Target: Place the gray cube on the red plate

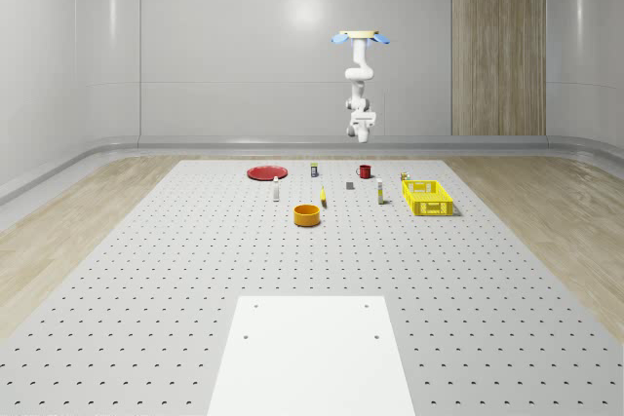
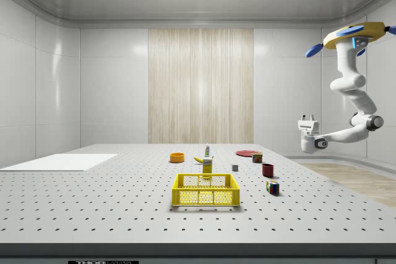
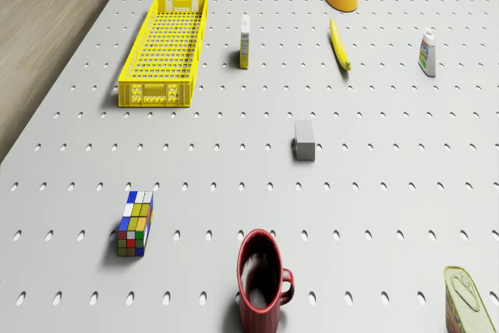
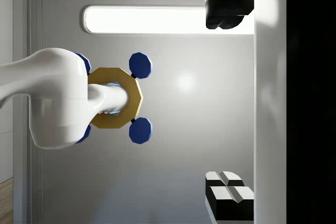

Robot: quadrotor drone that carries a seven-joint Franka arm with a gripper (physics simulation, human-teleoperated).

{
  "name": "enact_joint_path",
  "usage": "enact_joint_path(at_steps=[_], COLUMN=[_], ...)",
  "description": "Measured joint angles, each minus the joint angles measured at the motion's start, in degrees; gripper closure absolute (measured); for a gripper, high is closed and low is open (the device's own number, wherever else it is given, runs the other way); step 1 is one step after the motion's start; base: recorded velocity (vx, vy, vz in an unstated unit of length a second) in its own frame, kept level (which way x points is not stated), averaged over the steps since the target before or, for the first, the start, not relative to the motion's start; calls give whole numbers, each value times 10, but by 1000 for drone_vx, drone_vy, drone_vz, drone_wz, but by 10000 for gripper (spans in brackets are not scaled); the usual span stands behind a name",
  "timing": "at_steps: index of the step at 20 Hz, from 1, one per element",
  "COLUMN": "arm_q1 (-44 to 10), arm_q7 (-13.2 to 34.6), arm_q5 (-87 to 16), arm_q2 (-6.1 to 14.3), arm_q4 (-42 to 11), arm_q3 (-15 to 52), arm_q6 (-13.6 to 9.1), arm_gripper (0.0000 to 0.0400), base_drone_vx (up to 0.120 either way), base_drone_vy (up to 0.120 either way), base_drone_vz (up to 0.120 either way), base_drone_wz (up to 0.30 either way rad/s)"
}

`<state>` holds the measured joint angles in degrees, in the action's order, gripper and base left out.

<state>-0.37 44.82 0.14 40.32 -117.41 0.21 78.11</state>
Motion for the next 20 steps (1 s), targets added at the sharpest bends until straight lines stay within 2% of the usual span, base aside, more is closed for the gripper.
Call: enact_joint_path(at_steps=[20], arm_q1=[-1], arm_q7=[0], arm_q5=[-1], arm_q2=[3], arm_q4=[1], arm_q3=[2], arm_q6=[5], arm_gripper=[0], base_drone_vx=[120], base_drone_vy=[-120], base_drone_vz=[0], base_drone_wz=[0])
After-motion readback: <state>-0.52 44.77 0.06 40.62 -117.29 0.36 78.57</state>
